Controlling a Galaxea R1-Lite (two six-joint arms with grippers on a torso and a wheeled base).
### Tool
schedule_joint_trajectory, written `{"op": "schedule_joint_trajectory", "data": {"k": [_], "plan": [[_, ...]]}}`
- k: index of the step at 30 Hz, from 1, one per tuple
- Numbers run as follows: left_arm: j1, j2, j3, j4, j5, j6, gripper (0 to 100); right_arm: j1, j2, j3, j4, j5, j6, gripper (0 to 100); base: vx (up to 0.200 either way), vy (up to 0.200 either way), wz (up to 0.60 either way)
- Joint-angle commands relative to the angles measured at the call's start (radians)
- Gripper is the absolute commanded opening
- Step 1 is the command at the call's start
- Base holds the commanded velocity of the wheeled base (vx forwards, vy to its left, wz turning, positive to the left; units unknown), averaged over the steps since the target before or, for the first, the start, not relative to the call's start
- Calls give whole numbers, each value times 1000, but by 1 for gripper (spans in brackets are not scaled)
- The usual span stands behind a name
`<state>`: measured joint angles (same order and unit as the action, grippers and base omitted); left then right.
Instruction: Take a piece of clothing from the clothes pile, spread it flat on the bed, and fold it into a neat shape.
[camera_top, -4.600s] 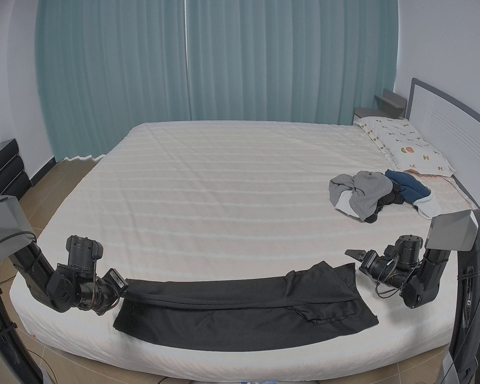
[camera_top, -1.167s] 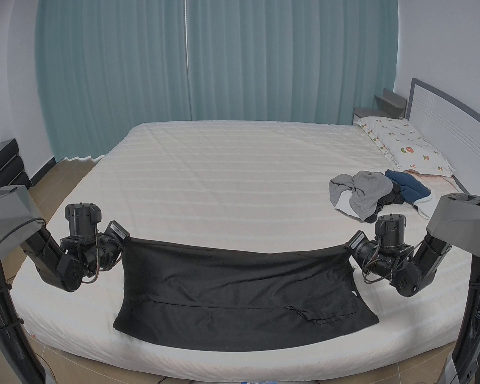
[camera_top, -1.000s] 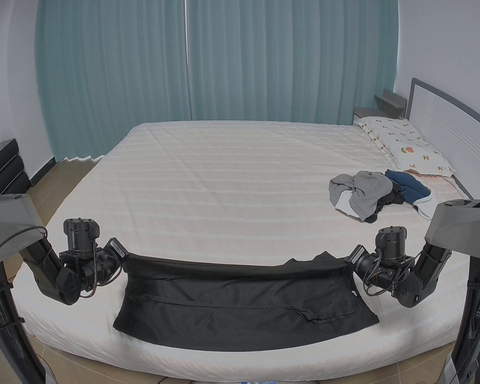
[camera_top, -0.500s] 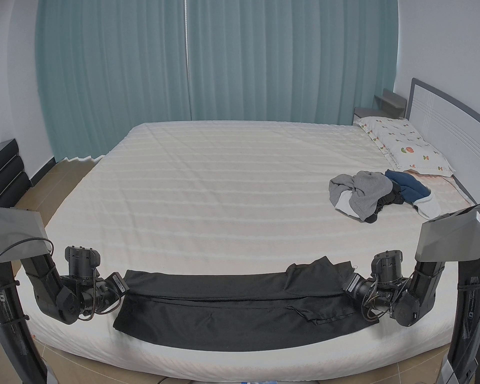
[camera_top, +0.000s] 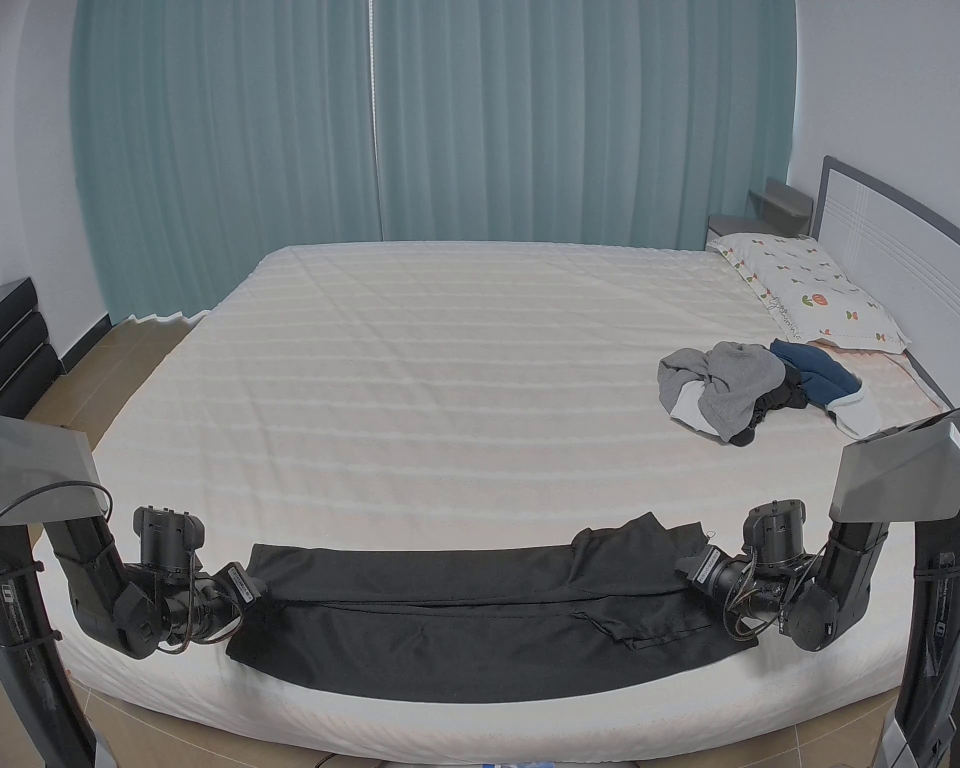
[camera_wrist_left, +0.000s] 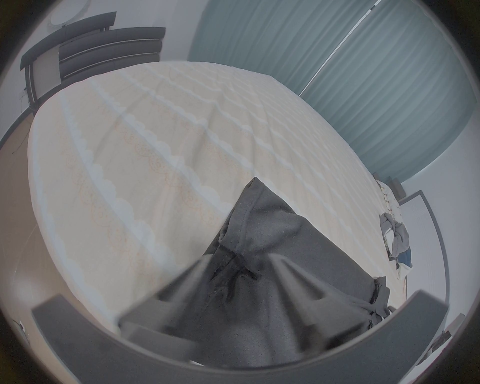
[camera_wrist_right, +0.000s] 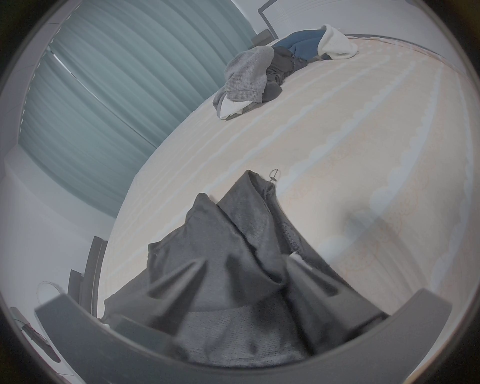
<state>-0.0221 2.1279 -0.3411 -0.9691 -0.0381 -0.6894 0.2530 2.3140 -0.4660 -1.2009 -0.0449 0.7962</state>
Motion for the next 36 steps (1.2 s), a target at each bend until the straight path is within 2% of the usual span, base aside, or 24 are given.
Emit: {"op": "schedule_joint_trajectory", "data": {"k": [1,4,8,10,12,13,14,16,17,18,19,20,24,29,36], "plan": [[7,-5,1,0,0,13,100,0,-48,9,0,2,8,100,0,0,0],[11,-9,-7,0,1,13,100,-6,-82,15,1,5,15,100,0,0,0],[30,-34,-50,6,-6,10,100,-35,-145,49,0,66,97,100,0,0,0],[36,-34,-90,26,-31,10,100,-57,-150,63,-2,125,150,100,0,0,0],[37,-39,-139,102,-92,13,100,-80,-139,75,-3,191,189,100,0,0,0],[37,-39,-145,116,-103,14,100,-83,-137,76,-3,197,192,100,0,0,0],[48,-36,-184,178,-155,42,100,-101,-136,82,-2,227,195,100,0,0,0],[68,-23,-219,242,-197,143,100,-115,-137,86,-2,252,196,100,0,0,0],[77,-19,-228,264,-206,197,100,-116,-139,89,-2,260,196,100,0,0,0],[79,-19,-230,267,-207,205,100,-118,-139,89,-2,260,196,100,0,0,0],[91,4,-253,300,-215,297,100,-121,-136,93,-2,270,195,100,0,0,0],[91,15,-265,310,-215,320,100,-121,-136,95,-2,273,195,100,0,0,0],[88,38,-273,310,-213,353,100,-123,-133,96,-2,292,196,100,0,0,0],[88,76,-274,303,-224,441,100,-115,-133,109,-2,303,198,100,0,0,0],[80,78,-265,303,-246,453,100,-115,-117,109,-3,304,198,100,0,0,0]]}}
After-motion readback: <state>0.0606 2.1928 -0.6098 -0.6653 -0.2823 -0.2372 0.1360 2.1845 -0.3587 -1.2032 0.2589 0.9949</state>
